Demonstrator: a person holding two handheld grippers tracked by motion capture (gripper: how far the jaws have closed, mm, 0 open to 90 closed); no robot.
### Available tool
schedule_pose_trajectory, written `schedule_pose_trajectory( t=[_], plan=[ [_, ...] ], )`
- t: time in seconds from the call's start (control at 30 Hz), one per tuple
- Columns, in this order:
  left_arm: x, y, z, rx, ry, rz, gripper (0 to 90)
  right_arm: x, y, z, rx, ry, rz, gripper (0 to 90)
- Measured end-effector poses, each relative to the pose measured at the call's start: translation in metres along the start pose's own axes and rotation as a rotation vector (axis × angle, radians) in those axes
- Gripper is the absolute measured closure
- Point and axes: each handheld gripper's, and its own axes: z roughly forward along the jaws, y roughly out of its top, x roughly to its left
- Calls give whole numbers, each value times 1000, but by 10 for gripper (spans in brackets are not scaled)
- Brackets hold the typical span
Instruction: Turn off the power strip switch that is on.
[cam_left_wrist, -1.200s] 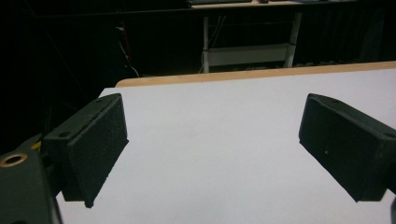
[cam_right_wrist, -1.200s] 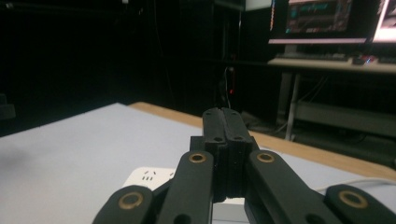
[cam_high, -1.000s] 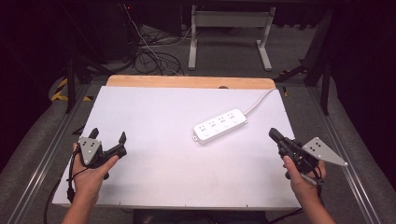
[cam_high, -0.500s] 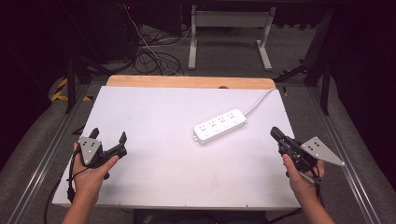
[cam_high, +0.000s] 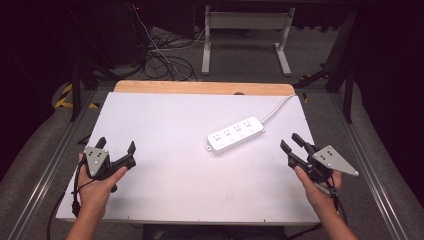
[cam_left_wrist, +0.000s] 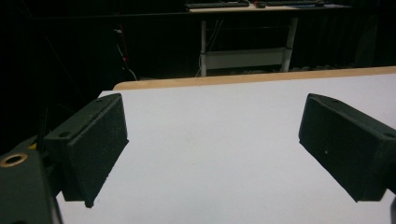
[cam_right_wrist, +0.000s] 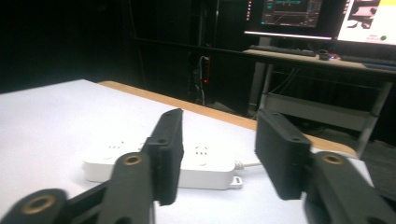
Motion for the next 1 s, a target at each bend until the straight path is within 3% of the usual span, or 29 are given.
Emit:
schedule_pose_trajectory(
  t=[0.13,0.23,0.4,0.6,0.83,1.0],
  plan=[
    [0,0,0,-1,0,0,87,-2,-6,8,14,-80,-96,273],
    [0,0,0,0,-1,0,87,-6,-10,11,15,-86,-77,196],
    [0,0,0,0,-1,-1,87,-13,-12,11,0,-89,-11,172],
    [0,0,0,-1,-2,0,87,-17,-14,11,-10,-124,-13,134],
    [0,0,0,0,-3,1,86,-21,-17,13,31,-107,-54,80],
    [0,0,1,0,-4,-1,87,-19,-17,13,19,-90,-41,70]
  ],
)
